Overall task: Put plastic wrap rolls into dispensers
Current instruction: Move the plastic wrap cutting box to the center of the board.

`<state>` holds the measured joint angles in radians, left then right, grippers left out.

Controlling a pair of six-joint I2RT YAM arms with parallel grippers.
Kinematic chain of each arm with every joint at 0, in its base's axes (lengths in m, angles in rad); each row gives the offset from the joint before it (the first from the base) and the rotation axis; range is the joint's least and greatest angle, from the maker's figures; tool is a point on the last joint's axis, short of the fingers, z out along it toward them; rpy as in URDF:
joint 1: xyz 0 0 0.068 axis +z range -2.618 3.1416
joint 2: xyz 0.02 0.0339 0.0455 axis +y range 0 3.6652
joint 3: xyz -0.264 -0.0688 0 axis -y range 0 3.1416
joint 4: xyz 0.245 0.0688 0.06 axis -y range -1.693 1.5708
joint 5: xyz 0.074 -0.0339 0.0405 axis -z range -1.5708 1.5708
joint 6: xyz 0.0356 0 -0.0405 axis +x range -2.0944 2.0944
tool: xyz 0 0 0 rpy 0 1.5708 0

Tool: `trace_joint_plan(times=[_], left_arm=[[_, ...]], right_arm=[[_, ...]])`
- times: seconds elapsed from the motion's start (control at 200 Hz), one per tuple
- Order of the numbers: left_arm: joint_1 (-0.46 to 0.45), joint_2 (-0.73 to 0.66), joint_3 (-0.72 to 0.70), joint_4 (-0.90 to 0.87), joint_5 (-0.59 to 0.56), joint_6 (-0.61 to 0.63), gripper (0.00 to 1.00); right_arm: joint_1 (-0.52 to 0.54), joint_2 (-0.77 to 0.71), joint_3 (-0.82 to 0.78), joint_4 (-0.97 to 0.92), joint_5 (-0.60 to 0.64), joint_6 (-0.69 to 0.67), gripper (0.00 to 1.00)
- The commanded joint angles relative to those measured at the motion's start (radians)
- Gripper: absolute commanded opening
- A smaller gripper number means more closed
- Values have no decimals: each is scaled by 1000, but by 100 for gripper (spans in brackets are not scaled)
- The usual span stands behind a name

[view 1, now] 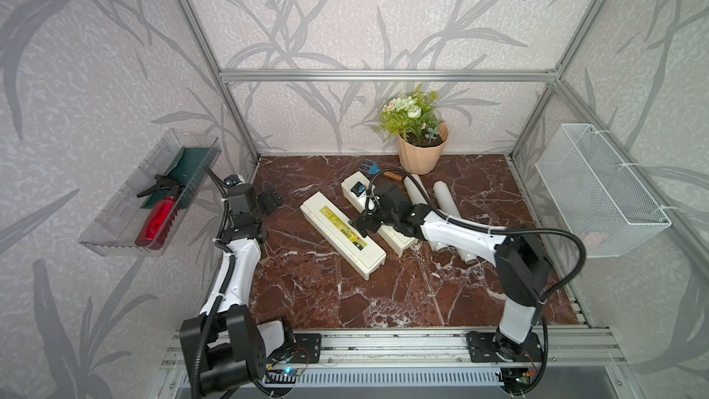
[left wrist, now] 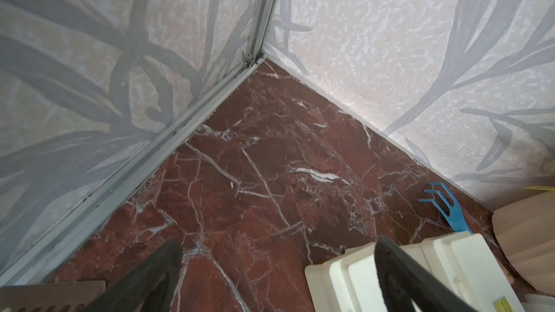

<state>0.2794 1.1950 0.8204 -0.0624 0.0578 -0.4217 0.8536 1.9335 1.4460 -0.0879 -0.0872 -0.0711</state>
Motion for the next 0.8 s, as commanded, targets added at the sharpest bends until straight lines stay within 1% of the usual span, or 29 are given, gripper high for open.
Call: trace_joint_plan(times=[0.0,0.1,0.205,0.475,0.58,0.71,0.795], left_arm=[[14,6,48,-60,64,-37,99],[14,12,47,-65,74,-13,99],[15,24,50,-77,79,7,99],[15,65,76,-94,99,36,99],[15,73,86,-97,110,40,98],[14,86,89,-88,119,39,98],[14,93,92,-87,129,39,97]], right_arm=[[26,85,139,-117,-45,59,99],[39,172,248,-186,-48,70,99],[49,238,323,-243,-55,74,99],[61,363,474,-392,-32,74,99],[63,355,451,-423,-55,58,100],[64,276,313,-391,-91,20,90],[65,207,208,-379,-102,-7,86]])
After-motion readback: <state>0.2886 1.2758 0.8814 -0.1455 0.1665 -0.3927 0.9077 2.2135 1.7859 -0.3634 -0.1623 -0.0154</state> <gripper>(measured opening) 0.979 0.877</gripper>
